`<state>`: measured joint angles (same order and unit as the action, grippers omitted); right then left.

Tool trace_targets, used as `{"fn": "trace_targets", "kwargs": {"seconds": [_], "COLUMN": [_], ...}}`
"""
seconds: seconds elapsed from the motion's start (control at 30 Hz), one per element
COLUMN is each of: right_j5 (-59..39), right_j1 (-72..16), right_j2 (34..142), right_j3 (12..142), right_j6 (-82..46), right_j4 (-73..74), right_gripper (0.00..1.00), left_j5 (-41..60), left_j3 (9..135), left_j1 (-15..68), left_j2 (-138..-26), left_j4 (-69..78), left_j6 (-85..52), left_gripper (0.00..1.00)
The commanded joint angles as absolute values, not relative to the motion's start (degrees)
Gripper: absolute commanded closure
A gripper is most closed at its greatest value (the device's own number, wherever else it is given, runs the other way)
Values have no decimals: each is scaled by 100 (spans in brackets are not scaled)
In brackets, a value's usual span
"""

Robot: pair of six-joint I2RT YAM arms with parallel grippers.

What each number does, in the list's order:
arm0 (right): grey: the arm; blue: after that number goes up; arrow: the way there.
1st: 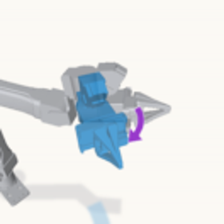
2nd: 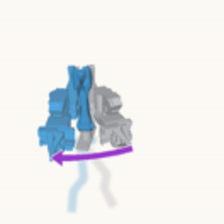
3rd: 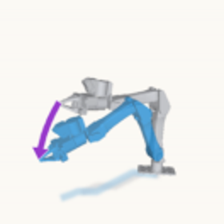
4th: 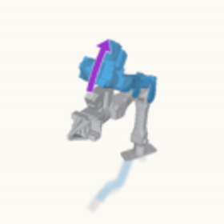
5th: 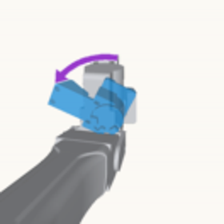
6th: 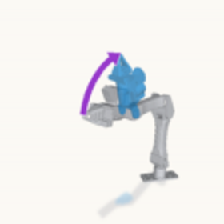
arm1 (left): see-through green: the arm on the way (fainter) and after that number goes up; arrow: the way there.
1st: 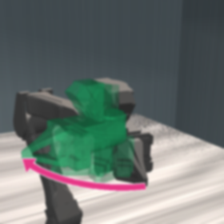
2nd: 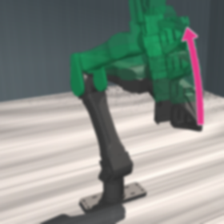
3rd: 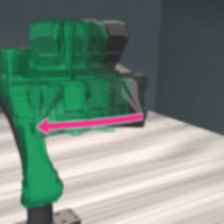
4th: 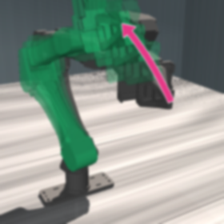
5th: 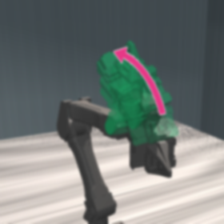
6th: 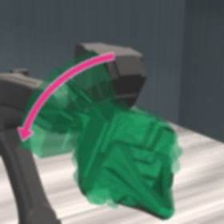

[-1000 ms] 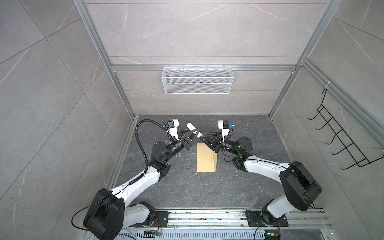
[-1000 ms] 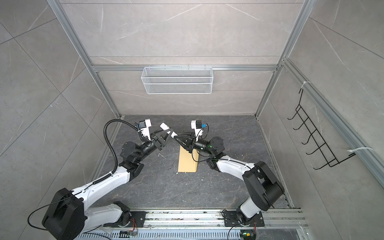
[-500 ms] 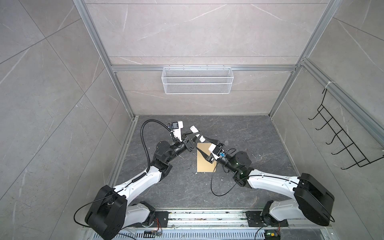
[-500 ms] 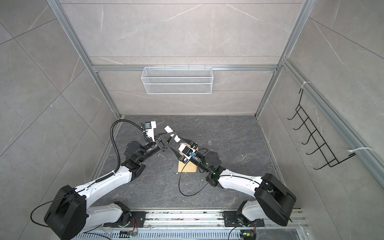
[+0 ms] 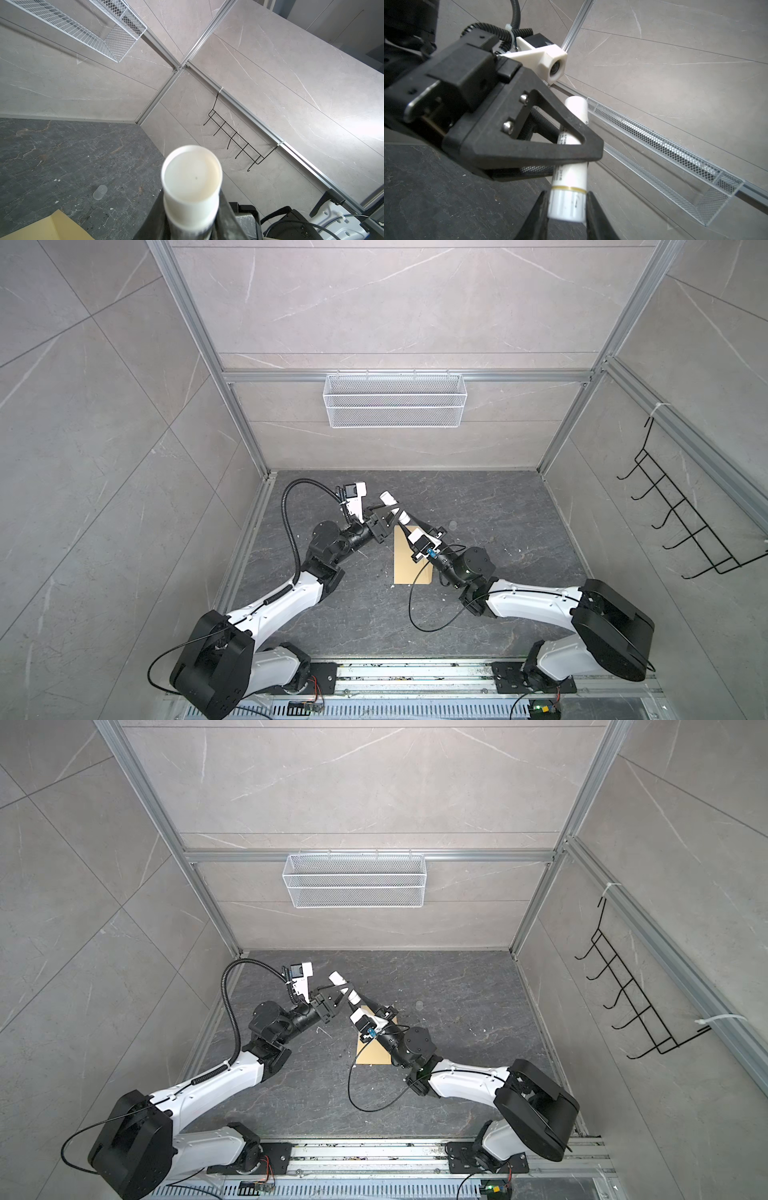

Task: Place the letter into the envelope and seal it

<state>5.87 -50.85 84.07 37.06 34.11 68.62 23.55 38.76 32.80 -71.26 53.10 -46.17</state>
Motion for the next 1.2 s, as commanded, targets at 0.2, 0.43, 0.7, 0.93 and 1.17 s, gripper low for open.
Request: {"fn": "trace_targets", "kwargs": {"seconds": [0.2,0.43,0.7,0.93,1.17], "right_j5": [615,-961,-2893,-3289,-3249], "right_j1": [-5120,-4655,-3621,-3417,-3420], "right_j2": [8323,7810,8278,8691,8509], "right_j3": [3860,4521,5005,5057,4952], "right_j6": [2914,374,-3415,-4608,-3635], "right_j4": [6873,5102,5768,6817,6320], "right_gripper": [85,93,100,100,80], "left_j5": [2318,2332,2386,2417,2210], "left_j3": [3947,3935,3834,3815,3837], "left_j1": [3287,3287,3288,3291,3290], "left_j2": [-7088,-7116,-7085,-7080,-7069], "left_j4": [5616,5613,5808,5877,5732], "left_j6": [-4597,-4471,-4432,-4419,-4562], "left_gripper": [100,100,100,100,100]}}
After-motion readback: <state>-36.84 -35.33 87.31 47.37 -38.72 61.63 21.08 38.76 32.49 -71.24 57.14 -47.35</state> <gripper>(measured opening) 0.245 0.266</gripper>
